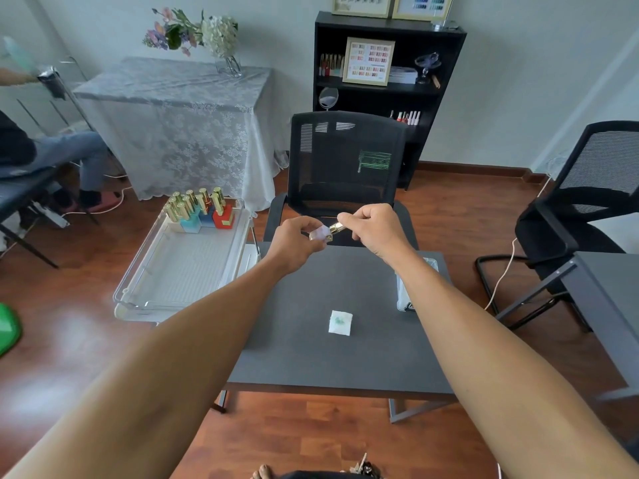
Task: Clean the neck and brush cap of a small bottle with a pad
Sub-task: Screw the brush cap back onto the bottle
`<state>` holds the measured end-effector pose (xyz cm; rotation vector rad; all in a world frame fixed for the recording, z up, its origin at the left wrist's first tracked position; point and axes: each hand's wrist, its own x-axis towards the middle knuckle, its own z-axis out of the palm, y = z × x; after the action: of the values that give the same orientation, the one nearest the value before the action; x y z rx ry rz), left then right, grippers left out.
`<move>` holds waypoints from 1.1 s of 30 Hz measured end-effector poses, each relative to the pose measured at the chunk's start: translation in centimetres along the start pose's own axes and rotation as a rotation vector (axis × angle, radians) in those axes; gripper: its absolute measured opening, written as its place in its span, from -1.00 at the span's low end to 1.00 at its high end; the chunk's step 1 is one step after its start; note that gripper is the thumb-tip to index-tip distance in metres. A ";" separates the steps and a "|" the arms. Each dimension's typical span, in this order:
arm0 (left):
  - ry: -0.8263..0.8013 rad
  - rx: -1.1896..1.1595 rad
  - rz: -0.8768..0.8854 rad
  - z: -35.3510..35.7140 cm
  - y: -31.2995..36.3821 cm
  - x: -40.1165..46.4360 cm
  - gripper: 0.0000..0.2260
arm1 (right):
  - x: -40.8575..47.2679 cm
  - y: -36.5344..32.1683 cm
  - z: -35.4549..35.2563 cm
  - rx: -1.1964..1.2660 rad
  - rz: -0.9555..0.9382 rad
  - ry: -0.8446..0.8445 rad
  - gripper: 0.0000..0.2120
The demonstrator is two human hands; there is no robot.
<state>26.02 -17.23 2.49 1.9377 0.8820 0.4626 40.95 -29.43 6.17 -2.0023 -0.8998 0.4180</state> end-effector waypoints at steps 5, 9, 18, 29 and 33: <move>-0.002 -0.003 0.007 -0.1 -0.3 -0.2 -0.78 | -0.1 -0.5 -0.1 -0.091 0.036 -0.032 -0.48; 0.003 -0.010 0.001 -0.5 -0.6 -0.1 -0.79 | -0.1 -0.3 -0.4 0.083 0.038 -0.100 -0.91; 0.009 -0.006 0.009 -0.6 -1.1 0.2 -0.78 | 0.0 -0.1 -0.3 -0.064 0.051 -0.104 -0.53; 0.015 0.004 -0.012 -0.8 -1.2 0.6 -0.77 | 0.0 -0.1 -0.5 -0.006 0.040 -0.149 -0.70; 0.013 0.000 -0.014 -0.9 -1.2 0.5 -0.76 | 0.0 -0.2 -0.6 0.037 0.040 -0.153 -0.81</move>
<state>25.32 -15.94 1.83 1.9290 0.9035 0.4674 41.20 -29.78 6.67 -1.9771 -0.9394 0.6134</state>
